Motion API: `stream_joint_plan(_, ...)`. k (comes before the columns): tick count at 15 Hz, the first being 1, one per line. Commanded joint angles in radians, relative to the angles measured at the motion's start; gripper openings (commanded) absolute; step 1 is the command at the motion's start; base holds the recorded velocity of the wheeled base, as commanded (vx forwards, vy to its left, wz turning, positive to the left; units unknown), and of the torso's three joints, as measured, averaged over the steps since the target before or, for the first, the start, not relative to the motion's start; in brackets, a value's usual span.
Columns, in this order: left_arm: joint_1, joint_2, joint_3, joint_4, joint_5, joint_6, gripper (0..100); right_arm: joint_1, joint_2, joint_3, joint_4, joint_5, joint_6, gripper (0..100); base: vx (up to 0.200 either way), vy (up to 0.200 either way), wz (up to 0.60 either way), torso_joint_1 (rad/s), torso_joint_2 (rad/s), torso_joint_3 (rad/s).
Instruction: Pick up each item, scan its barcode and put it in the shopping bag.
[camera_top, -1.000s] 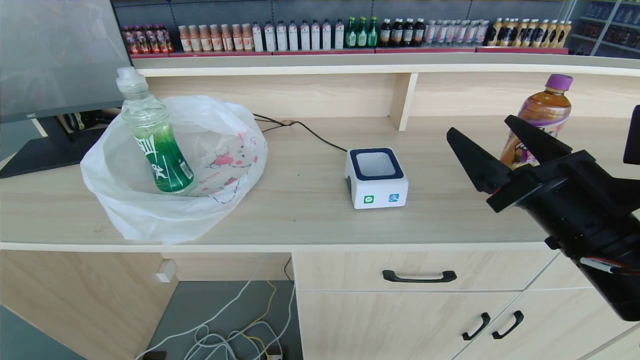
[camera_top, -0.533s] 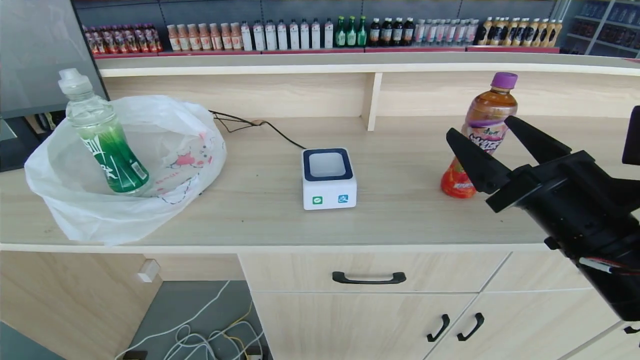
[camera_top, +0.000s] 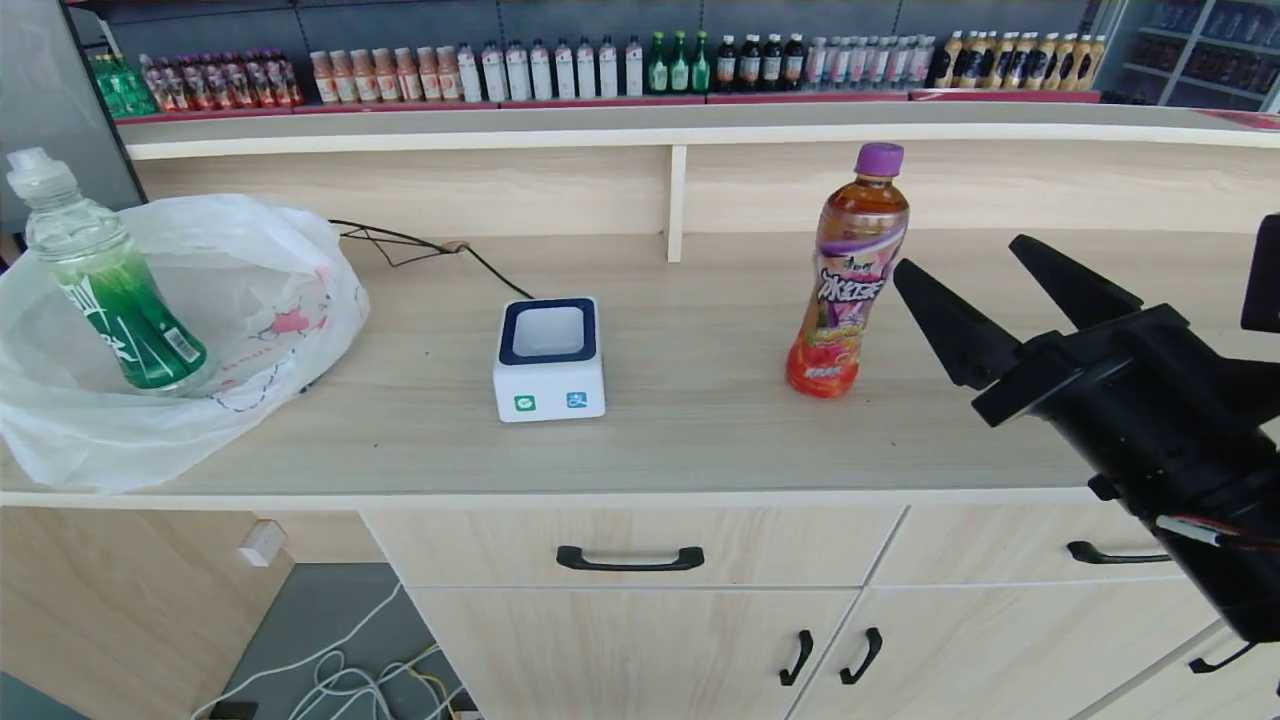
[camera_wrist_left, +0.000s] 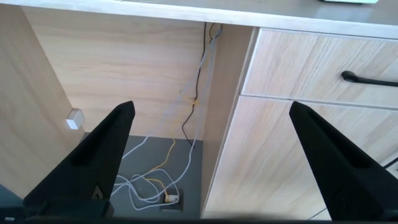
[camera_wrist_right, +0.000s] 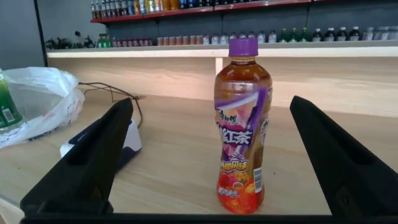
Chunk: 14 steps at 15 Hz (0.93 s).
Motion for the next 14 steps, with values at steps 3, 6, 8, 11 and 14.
stream_joint_plan(3,0.000,0.000,0.000,0.001,0.000,0.002,100,0.001,0.033,-0.003,0.000,0.000,0.000,100,0.000,0.000,0.00,0.000,0.00,0.000)
stream_joint_plan(6,0.000,0.000,0.000,0.001,0.000,0.009,100,-0.005,0.112,-0.014,0.000,0.000,0.001,100,0.000,0.000,0.00,0.000,0.00,0.000)
stream_joint_plan(8,0.000,0.000,0.000,0.001,0.000,0.009,100,-0.047,0.165,-0.037,0.000,0.000,0.003,100,0.000,0.000,0.00,0.000,0.00,0.000)
stream_joint_plan(11,0.000,0.000,0.000,0.001,0.000,0.009,100,-0.062,0.194,-0.052,0.000,0.000,0.003,100,0.000,0.000,0.00,0.000,0.00,0.000)
stream_joint_plan(14,0.000,0.000,0.000,0.001,0.000,0.009,100,-0.062,0.245,-0.110,0.000,0.000,0.004,100,0.000,0.000,0.00,0.000,0.00,0.000)
